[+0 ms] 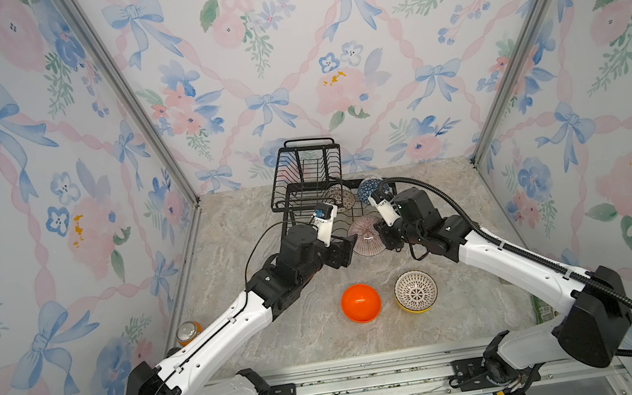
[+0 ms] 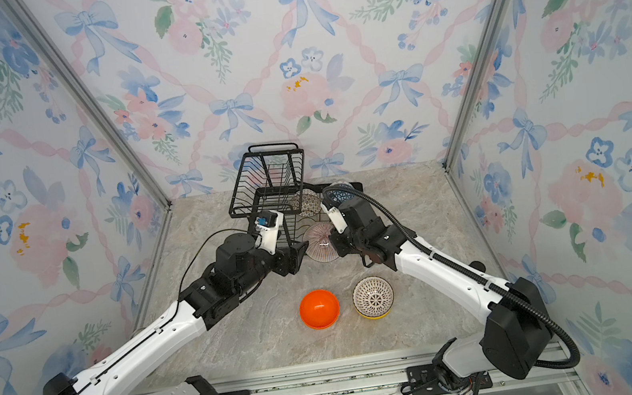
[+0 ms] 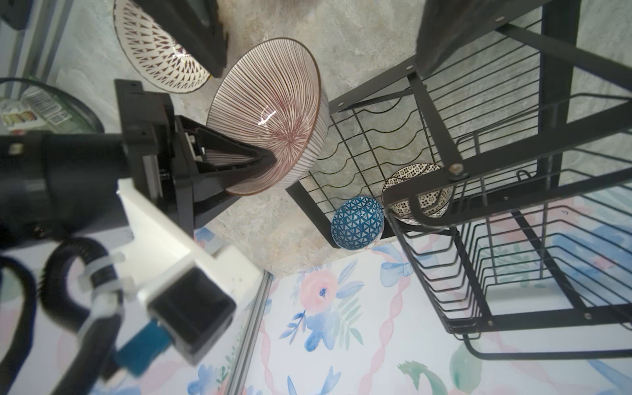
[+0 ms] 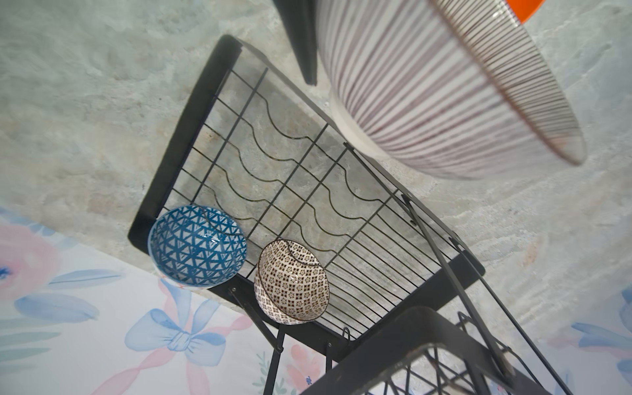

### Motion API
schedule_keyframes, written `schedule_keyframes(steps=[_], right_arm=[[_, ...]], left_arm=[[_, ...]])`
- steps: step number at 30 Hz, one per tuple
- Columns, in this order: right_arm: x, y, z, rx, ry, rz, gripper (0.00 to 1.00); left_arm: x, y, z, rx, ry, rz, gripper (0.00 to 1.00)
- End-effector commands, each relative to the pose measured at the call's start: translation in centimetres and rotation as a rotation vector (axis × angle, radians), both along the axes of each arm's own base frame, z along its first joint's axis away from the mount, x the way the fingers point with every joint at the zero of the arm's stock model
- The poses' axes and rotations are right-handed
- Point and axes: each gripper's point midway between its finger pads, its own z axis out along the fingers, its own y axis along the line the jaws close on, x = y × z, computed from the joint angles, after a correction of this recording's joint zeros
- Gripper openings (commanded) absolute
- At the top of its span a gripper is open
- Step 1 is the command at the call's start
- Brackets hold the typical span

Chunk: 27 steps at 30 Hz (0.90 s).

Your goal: Load the bowls into the dish rack

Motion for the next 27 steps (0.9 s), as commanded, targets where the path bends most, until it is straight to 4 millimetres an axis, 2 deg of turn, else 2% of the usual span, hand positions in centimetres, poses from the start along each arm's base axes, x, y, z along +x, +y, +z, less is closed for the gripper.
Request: schedule_keyframes(steps=[1, 7, 13, 27], right_arm=[[2.6, -1.0, 3.2, -0.123, -0.214, -0.005, 0.0], [4.4, -1.1, 3.7, -0.28, -0.499, 0.039, 0.0], [5.8, -0.3, 4.0, -0.353, -0.689, 0.061, 0.0], [7.5, 0.7, 2.0, -0.521, -0.773, 0.12, 0.0]], left_arm=[[-0.6, 2.0, -1.2, 0.013, 0.045, 0.014, 0.98], [-0.4, 5.3, -2.9, 0.015, 0.109, 0.082, 0.98], [-0.4, 6.3, -3.7, 0.013, 0.132, 0.099, 0.98], [-0.4, 6.8, -4.4, 0.016, 0.146, 0.098, 0.98]])
